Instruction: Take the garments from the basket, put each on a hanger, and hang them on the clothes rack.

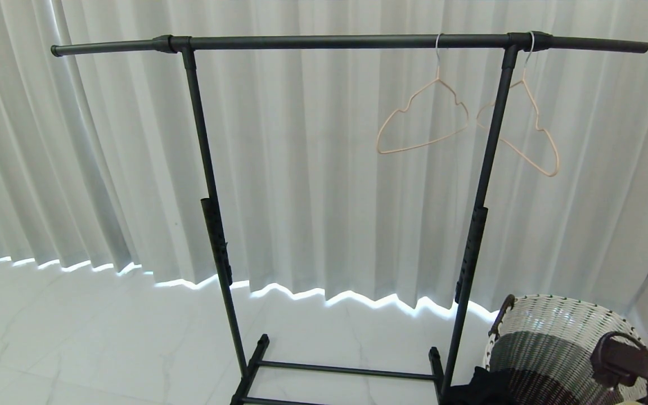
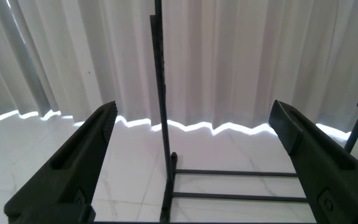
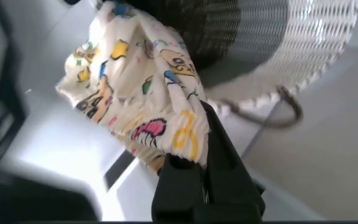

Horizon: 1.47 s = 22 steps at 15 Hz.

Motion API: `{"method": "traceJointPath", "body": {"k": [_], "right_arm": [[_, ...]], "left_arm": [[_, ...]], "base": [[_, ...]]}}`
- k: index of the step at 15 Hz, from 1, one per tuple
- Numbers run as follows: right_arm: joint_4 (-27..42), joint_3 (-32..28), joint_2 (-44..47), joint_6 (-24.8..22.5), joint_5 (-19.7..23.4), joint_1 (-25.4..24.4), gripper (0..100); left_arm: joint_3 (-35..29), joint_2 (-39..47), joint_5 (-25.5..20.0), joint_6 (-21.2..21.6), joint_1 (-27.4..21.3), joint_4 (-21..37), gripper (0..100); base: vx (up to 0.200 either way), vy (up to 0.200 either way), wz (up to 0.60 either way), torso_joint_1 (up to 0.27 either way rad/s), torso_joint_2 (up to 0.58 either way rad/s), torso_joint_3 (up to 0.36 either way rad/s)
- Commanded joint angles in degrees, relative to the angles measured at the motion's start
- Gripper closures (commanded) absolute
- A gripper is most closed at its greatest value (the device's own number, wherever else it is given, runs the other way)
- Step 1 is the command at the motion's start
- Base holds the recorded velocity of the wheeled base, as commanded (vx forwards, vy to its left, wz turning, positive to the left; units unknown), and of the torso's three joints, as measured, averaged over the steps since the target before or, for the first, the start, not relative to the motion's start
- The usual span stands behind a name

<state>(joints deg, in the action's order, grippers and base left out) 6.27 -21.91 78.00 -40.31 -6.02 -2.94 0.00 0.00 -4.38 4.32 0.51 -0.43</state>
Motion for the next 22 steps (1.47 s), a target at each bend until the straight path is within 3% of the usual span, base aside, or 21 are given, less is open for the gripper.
{"method": "traceJointPath", "body": {"k": [1, 3, 5, 6, 13, 15, 18, 22], "right_arm": [[26.1, -20.4, -18.7, 4.2, 0.0, -0.8, 100], [35.8, -28.7, -21.5, 4.6, 0.0, -0.8, 100], [39.3, -33.1, -21.8, 4.6, 0.0, -1.8, 100], [40.3, -36.1, -21.9, 4.6, 0.0, -4.5, 100], [41.4, -40.1, -17.8, 5.2, 0.0, -15.1, 100], [41.3, -40.5, -15.4, 8.8, 0.1, -19.7, 100], [41.4, -45.1, -9.1, 19.4, 0.0, -29.6, 100], [41.1, -48.8, -1.1, 26.1, 0.2, -37.7, 100]], "left_arm": [[0.0, 0.0, 0.0, -0.1, 0.0, 0.0, 0], [0.0, 0.0, 0.1, -0.1, 0.0, 0.0, 0], [0.0, 0.0, 0.0, -0.1, 0.0, 0.0, 0], [0.0, 0.0, 0.0, -0.1, 0.0, 0.0, 0], [0.0, 0.0, 0.1, -0.3, 0.0, 0.0, 0], [0.0, 0.0, 0.1, -0.1, 0.0, 0.0, 0], [0.0, 0.0, 0.1, -0.3, 0.0, 0.0, 0], [0.0, 0.0, 0.0, 1.4, 0.0, 0.1, 0]], "base": [[0.0, 0.0, 0.0, 0.0, 0.0, 0.0], [-0.2, 0.0, 0.0, 0.005, 0.0, 0.002], [-0.2, 0.0, 0.0, 0.005, 0.0, -0.002], [-0.2, 0.0, 0.0, 0.002, 0.0, 0.002], [-0.2, 0.0, 0.0, 0.003, 0.0, 0.004], [0.0, 0.0, 0.0, 0.0, 0.0, 0.0], [0.0, 0.0, 0.0, 0.0, 0.0, 0.0], [0.0, 0.0, 0.0, 0.0, 0.0, 0.0]]}}
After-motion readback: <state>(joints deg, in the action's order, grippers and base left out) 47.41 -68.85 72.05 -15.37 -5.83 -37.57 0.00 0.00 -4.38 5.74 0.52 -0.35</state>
